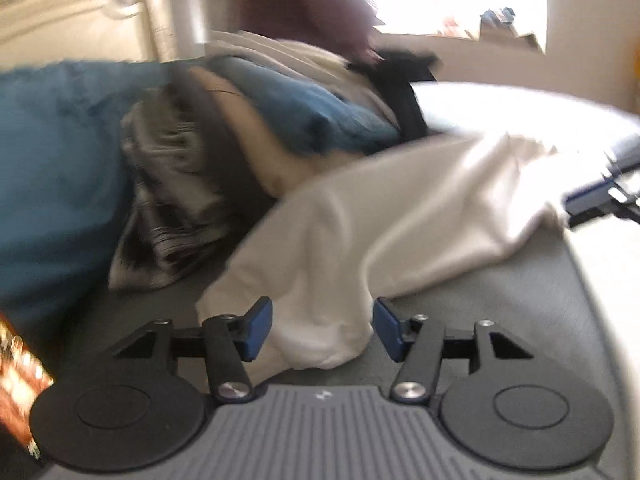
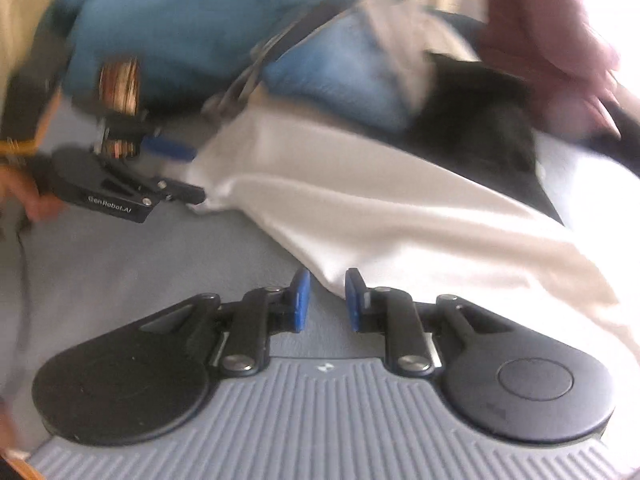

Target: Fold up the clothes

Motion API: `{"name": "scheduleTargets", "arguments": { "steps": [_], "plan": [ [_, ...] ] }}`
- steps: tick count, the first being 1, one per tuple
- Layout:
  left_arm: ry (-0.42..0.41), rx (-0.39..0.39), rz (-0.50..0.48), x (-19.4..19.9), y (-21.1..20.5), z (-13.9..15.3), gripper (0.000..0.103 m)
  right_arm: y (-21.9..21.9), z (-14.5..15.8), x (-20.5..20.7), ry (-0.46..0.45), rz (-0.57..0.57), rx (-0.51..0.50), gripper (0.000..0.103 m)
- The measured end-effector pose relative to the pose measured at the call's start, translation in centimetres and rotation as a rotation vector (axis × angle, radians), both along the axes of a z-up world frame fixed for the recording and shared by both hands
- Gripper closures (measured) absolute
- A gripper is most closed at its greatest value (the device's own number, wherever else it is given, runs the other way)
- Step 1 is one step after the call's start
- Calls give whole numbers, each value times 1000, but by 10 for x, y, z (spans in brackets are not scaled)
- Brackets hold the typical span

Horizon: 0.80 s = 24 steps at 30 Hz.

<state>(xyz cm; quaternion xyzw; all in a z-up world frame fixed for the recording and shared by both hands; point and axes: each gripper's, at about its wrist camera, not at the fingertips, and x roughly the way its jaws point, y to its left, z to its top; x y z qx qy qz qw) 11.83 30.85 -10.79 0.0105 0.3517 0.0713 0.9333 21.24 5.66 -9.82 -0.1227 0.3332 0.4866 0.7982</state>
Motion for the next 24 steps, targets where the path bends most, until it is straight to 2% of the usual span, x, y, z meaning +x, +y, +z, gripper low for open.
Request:
{"name": "scheduleTargets", "arguments": {
  "steps": [4, 6, 12, 13, 17, 21, 24],
  "plan": [
    [-14, -96, 78, -3, 10, 12, 46, -60, 11, -16, 206, -184, 137, 82],
    [-19, -117, 71, -7, 3, 19, 46, -92, 13, -29, 296, -276, 192, 81],
    [-27, -150, -61, -8, -62, 41, 45, -173, 10, -78, 438, -534, 315, 67],
    [-27, -156, -92, -5, -77, 44, 45, -182, 9, -81, 452, -577, 335, 62],
    [-23, -173, -209, 4, -147, 61, 43, -220, 12, -94, 454, -723, 406, 52],
    [-8, -169, -310, 10, -210, 83, 41, -243, 26, -107, 373, -840, 382, 47],
    [-9, -128, -383, 8, -252, 100, 36, -261, 38, -122, 310, -905, 378, 34]
  ]
}}
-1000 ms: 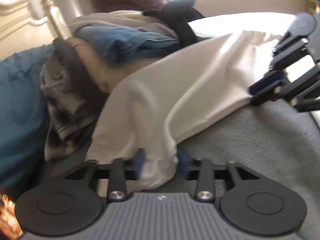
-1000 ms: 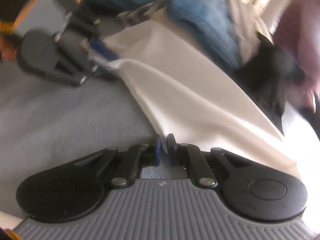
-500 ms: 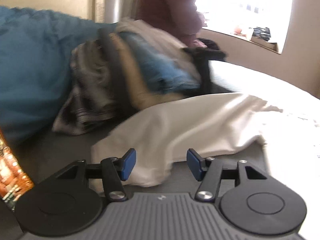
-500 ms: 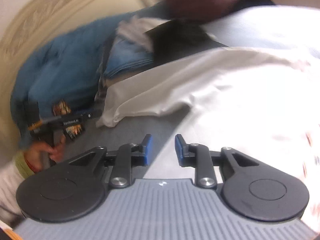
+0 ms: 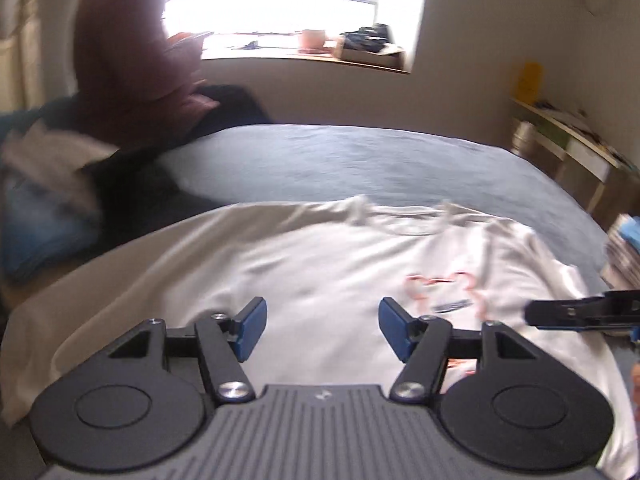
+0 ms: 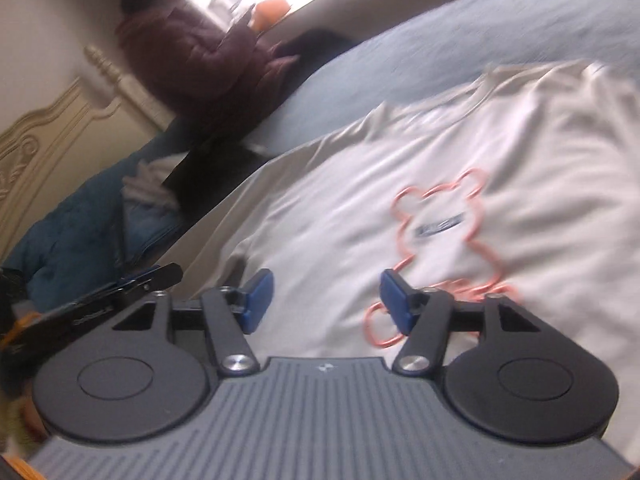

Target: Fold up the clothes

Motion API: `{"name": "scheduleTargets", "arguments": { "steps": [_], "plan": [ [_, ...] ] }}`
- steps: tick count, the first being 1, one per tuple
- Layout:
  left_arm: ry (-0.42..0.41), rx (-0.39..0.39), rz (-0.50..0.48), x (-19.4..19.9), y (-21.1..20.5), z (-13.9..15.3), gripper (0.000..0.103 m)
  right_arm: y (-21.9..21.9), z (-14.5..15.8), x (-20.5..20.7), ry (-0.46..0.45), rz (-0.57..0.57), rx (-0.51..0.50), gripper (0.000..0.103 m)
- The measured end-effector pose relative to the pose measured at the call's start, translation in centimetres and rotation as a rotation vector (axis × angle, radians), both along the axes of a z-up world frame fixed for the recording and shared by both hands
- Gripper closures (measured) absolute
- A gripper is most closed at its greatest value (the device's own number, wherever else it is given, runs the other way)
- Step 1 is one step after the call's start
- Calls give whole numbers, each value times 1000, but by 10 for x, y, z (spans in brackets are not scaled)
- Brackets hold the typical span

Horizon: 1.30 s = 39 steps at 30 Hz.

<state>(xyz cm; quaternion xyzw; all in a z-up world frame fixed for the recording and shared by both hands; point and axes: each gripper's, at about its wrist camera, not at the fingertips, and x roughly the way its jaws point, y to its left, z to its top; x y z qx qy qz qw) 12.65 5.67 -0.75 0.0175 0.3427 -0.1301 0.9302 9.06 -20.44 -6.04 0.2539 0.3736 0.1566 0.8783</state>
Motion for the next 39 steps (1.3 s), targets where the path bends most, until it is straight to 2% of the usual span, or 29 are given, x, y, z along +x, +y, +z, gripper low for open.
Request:
{"name": "scheduleTargets", "arguments": {
  "steps": [2, 4, 7, 8, 12, 15, 17, 22, 26, 29, 31, 34, 36, 39],
  "plan": [
    [-20, 28, -38, -2, -23, 11, 31, -12, 7, -8, -31, -44, -13, 18],
    [-36, 49, -64, -5, -42, 21, 27, -24, 12, -14, -50, -83, -12, 15],
    [-36, 59, -80, -10, -69, 30, 26, -45, 19, -28, -85, -148, -25, 2],
    [-30, 55, -78, -9, -77, 32, 24, -53, 21, -34, -99, -172, -35, 1],
    [-8, 37, -59, -4, -109, 37, 16, -79, 28, -52, -105, -305, -140, 1],
    [-18, 80, -66, -2, -135, 34, 14, -95, 24, -64, -76, -433, -246, 1],
    [-27, 111, -86, 0, -156, 26, 12, -108, 16, -73, -72, -480, -276, 1],
    [-13, 143, -126, 5, -207, -1, 12, -137, -7, -98, -50, -478, -239, 1],
    [51, 83, -103, 4, -228, -26, 12, -163, -22, -115, -29, -444, -197, 1],
    [115, 94, -133, 3, -242, -48, 12, -191, -30, -121, -21, -457, -200, 1],
    [138, 110, -149, 1, -250, -62, 13, -212, -36, -121, -7, -489, -236, 1],
    [162, 132, -167, 1, -256, -75, 18, -245, -46, -121, 43, -579, -367, 1],
    [174, 143, -173, 2, -258, -82, 22, -270, -59, -123, 58, -639, -375, 1],
    [193, 160, -182, 4, -263, -93, 28, -301, -79, -122, 81, -693, -298, 3]
  ]
}}
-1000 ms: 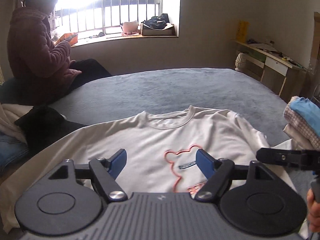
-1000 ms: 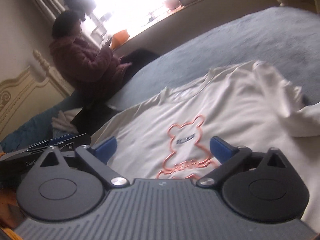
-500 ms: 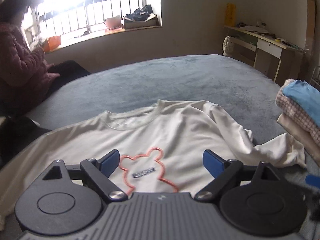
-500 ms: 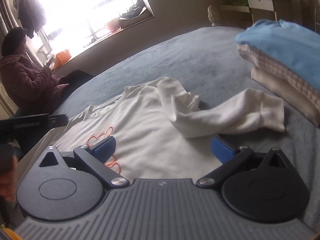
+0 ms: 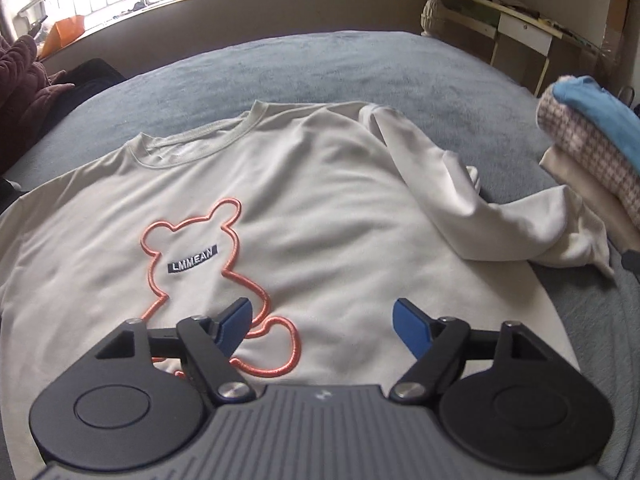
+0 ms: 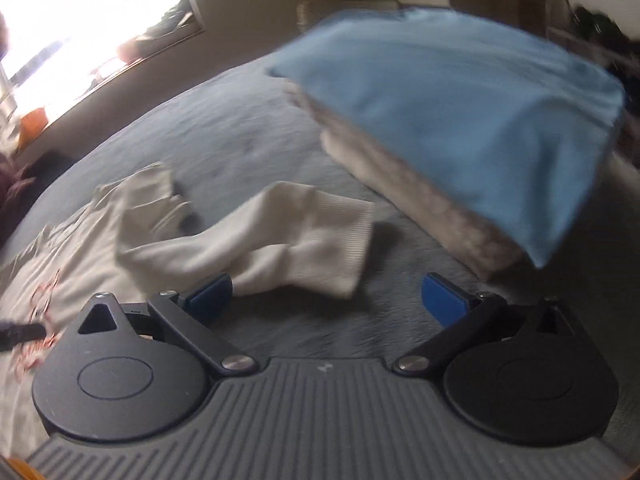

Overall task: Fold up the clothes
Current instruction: 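Grasp the sleeve cuff with the right gripper and lift it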

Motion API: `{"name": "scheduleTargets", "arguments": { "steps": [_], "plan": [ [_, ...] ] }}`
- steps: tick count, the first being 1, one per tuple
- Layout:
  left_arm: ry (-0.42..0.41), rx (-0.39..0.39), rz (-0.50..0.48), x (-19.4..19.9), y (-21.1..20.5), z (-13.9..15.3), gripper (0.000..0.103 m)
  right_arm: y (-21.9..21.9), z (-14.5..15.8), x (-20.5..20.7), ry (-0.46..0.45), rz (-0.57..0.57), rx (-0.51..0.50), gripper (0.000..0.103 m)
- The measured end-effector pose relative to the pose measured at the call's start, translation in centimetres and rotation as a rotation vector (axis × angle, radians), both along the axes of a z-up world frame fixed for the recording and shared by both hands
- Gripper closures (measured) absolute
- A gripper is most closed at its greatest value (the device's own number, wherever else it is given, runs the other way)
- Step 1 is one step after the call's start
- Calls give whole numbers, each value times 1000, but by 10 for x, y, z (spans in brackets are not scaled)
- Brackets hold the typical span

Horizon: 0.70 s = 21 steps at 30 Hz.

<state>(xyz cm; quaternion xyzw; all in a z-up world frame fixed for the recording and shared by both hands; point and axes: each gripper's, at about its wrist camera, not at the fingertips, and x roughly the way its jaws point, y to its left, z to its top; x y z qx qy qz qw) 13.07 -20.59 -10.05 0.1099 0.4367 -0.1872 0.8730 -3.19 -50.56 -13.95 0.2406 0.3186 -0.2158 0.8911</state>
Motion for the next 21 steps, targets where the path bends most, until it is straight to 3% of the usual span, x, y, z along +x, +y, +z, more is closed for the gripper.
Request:
{"name": "scheduleTargets", "arguments": {
  "steps": [3, 9, 11, 12, 18, 21],
  "plan": [
    [13, 9, -10, 2, -3, -8, 39, -17, -17, 9, -30, -32, 74, 10],
    [23, 1, -41, 3, -10, -22, 55, -30, -41, 44, -30, -95, 76, 52],
    [43, 1, -47, 4, -10, -29, 60, -28, -39, 53, -26, -89, 62, 91],
    [50, 0, -49, 5, -10, -31, 61, -26, -34, 56, -31, -78, 60, 98],
    [57, -18, -43, 8, -4, -38, 63, -9, 39, 65, -179, 24, -11, 100],
    [54, -33, -40, 9, -2, -38, 63, -7, 98, 77, -261, 80, -102, 100]
  ]
}}
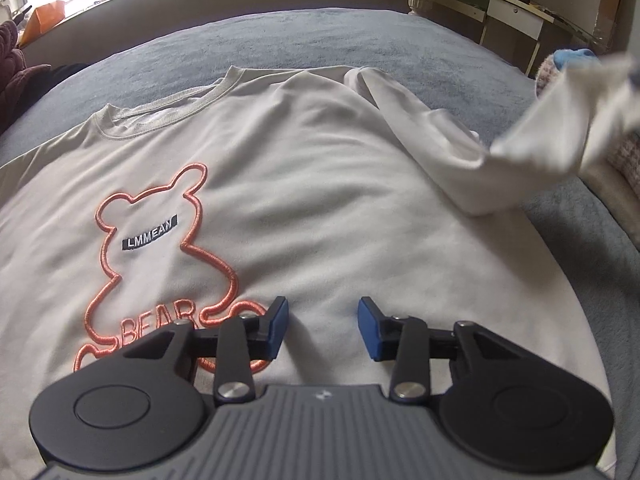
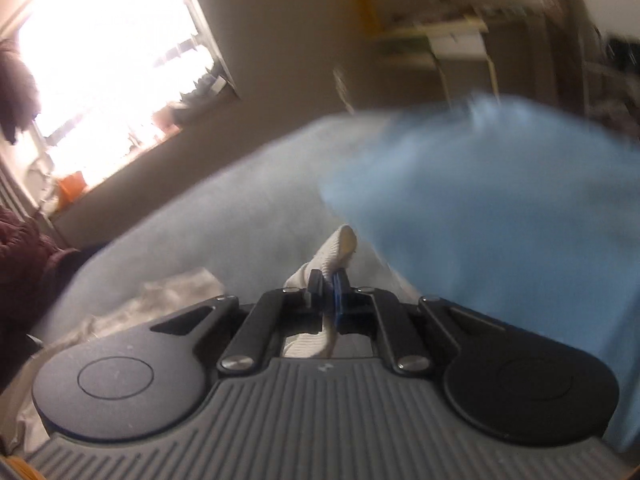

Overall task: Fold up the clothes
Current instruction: 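Grasp the sleeve cuff with the right gripper and lift it, then fold the sleeve across the sweatshirt front with the right gripper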

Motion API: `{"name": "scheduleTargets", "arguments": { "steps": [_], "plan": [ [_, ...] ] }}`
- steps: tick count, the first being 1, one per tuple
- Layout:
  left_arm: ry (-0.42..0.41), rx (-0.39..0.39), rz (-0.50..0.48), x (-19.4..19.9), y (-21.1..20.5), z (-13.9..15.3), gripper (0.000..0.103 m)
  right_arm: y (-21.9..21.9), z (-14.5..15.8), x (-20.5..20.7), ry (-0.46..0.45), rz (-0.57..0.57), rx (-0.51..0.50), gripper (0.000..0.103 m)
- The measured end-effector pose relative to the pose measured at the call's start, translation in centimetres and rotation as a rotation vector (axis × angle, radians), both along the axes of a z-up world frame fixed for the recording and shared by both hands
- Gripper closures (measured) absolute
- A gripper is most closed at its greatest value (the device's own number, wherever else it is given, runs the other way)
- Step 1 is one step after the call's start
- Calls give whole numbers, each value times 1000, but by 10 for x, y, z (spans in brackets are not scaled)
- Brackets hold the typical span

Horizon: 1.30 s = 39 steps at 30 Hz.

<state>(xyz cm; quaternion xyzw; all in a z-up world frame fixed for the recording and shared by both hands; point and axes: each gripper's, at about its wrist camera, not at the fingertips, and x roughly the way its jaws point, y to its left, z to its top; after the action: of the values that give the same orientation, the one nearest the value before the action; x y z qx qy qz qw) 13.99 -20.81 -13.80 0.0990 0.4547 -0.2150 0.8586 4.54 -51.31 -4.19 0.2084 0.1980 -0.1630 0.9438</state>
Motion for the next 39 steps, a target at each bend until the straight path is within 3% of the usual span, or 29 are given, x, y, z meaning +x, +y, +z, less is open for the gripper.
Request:
{"name": "scheduleTargets", "arguments": {
  "steps": [4, 17, 24, 31, 35, 39],
  "plan": [
    [6, -22, 6, 1, 4, -1, 63, -10, 69, 25, -51, 0, -161, 100],
    [15, -24, -24, 4, 7, -5, 62, -65, 156, 118, 19, -150, -398, 100],
    [27, -69, -32, 8, 14, -4, 61, -26, 176, 122, -60, -29, -334, 100],
    [49, -184, 36, 11, 70, 17, 61, 97, 195, 94, -169, 353, -293, 100],
    [56, -246, 173, 8, 134, 32, 61, 161, 174, 80, -176, 540, -207, 100],
    [53, -278, 325, 3, 197, 43, 61, 218, 121, 81, -131, 654, -82, 100]
  ]
}}
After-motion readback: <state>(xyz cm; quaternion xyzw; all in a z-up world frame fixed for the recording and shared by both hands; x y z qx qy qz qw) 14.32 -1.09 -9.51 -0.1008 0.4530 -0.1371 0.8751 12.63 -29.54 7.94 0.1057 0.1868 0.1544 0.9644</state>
